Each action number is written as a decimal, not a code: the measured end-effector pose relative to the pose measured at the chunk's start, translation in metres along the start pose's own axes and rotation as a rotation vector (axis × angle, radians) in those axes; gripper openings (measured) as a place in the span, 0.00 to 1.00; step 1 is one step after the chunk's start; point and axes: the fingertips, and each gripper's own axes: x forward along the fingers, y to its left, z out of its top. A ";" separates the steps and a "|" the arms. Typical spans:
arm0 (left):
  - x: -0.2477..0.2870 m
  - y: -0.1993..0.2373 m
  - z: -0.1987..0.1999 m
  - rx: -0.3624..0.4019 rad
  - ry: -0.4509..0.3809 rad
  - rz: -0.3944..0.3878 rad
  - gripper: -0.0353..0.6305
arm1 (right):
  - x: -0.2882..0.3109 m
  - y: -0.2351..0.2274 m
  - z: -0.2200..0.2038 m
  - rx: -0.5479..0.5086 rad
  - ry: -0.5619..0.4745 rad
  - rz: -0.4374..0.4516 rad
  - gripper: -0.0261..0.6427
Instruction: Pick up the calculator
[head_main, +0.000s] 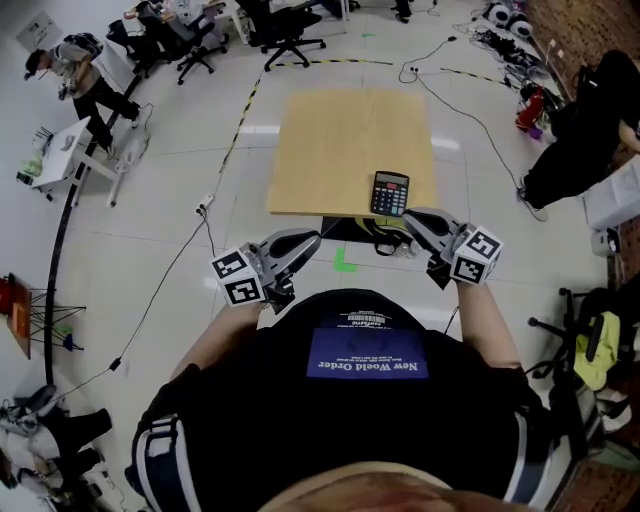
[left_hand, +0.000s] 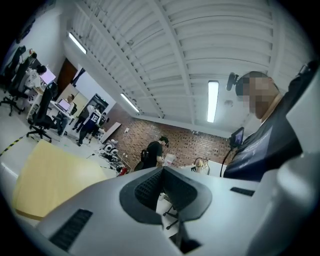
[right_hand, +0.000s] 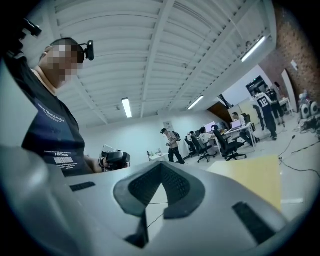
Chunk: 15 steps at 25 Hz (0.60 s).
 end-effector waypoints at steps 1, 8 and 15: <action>0.003 0.008 0.001 -0.007 0.001 -0.015 0.06 | 0.002 -0.007 -0.002 0.007 0.004 -0.016 0.02; 0.025 0.091 0.028 -0.028 0.033 -0.182 0.06 | 0.046 -0.061 0.006 0.011 0.041 -0.163 0.02; 0.059 0.162 0.072 -0.026 0.120 -0.352 0.06 | 0.085 -0.117 0.034 0.033 0.004 -0.305 0.02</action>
